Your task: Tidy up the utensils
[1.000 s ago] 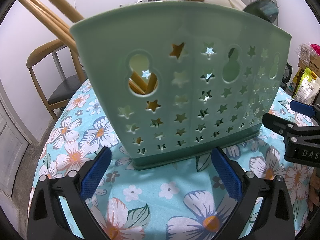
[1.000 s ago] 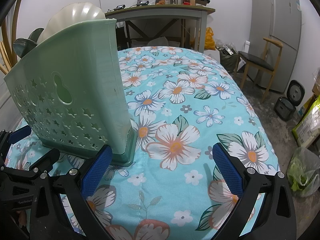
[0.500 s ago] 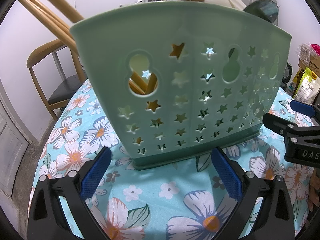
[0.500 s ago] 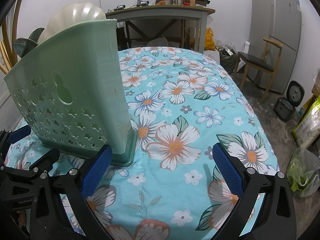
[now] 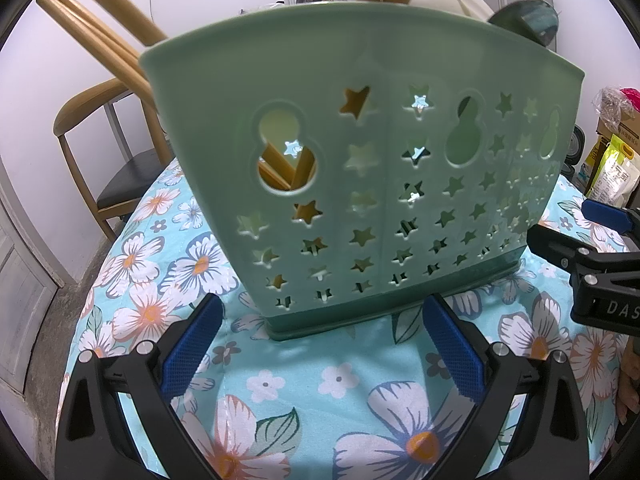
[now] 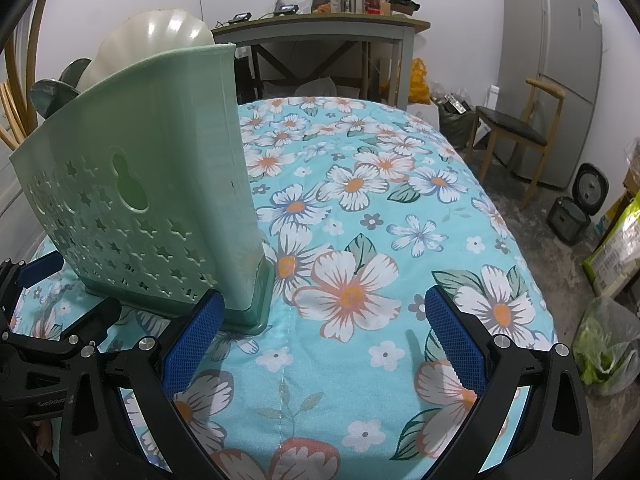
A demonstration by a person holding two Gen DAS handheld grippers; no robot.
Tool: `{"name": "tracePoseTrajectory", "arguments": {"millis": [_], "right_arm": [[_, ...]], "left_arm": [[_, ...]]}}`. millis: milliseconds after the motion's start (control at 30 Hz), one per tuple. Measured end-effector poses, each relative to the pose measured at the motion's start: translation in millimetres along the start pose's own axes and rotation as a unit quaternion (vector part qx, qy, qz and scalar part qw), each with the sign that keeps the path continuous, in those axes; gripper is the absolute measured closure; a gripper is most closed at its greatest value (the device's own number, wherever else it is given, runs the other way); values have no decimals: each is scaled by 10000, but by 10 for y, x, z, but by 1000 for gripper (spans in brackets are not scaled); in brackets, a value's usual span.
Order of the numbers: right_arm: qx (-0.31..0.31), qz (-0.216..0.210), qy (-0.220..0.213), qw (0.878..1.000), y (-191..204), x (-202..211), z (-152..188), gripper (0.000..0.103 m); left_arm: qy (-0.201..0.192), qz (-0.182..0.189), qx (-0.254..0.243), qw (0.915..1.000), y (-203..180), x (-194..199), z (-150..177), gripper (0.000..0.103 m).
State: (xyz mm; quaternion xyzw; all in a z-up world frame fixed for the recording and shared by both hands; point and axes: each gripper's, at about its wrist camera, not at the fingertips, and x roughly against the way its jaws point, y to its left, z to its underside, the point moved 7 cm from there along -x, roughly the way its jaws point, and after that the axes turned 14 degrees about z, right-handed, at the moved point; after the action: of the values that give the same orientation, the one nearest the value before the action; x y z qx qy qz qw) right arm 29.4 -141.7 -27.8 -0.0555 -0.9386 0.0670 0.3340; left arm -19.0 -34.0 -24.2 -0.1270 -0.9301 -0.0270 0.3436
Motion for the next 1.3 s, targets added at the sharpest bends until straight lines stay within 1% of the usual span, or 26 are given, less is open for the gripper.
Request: {"name": "tracePoseTrajectory", "arguments": {"millis": [1300], "right_arm": [[40, 5, -250, 9997, 45, 116, -25, 7]], "left_arm": [[3, -4, -6, 10000, 9, -2, -7, 5]]}}
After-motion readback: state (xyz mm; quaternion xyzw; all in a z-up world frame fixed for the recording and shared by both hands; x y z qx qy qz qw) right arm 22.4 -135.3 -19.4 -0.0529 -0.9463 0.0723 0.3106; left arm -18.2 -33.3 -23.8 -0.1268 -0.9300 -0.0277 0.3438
